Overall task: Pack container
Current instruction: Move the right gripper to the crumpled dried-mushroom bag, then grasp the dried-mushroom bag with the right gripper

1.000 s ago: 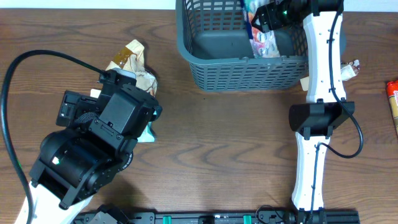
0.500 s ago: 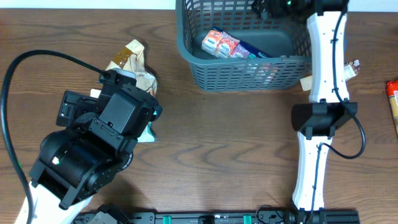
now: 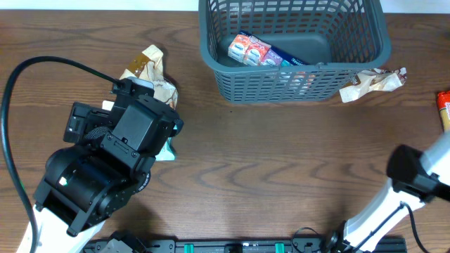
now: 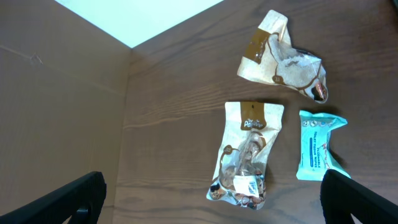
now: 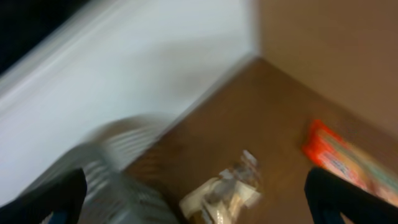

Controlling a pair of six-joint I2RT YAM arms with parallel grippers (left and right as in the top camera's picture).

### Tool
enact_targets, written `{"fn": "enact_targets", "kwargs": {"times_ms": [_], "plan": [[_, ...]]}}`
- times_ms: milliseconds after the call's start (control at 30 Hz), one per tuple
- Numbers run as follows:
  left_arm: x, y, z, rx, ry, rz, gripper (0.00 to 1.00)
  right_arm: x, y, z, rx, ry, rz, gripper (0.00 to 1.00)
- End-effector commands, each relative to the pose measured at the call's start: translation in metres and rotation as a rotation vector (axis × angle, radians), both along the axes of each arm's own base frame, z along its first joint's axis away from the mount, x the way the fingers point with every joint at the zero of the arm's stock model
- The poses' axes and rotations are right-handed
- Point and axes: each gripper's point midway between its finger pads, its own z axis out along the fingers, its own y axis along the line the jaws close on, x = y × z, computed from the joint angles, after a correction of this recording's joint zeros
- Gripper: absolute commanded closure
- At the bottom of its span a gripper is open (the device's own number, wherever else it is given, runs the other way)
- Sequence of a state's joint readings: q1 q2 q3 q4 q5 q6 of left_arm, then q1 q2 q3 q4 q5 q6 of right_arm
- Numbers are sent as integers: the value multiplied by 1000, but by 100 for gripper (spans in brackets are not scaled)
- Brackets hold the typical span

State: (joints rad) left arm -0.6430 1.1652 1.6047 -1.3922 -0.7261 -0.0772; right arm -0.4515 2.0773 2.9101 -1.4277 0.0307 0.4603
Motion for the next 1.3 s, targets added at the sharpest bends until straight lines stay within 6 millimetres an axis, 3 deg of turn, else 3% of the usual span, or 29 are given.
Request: {"fn": "enact_targets", "kwargs": {"times_ms": [0,167,367,467,600,800,1000,1267], "plan": [[0,4,2,17,-6,12,1,-18,-36,-51,267,34,-331,1],[0,4,2,17,-6,12,1,-33,-39,-70,333,101,-362,1],[0,4,2,17,-6,12,1,-13,-24,-78,365,104,-300,1],[0,4,2,17,-6,12,1,-6,-28,-109,419,148,-426,1],[0,4,2,17,-6,12,1,12,-21,-182,582,281,-527,1],[0,4,2,17,-6,12,1,29,-18,-269,689,449,-554,1],[0,4,2,17,-6,12,1,34,-9,-316,757,547,-548,1],[0,4,2,17,-6,12,1,40,2,-347,744,618,-516,1]]}}
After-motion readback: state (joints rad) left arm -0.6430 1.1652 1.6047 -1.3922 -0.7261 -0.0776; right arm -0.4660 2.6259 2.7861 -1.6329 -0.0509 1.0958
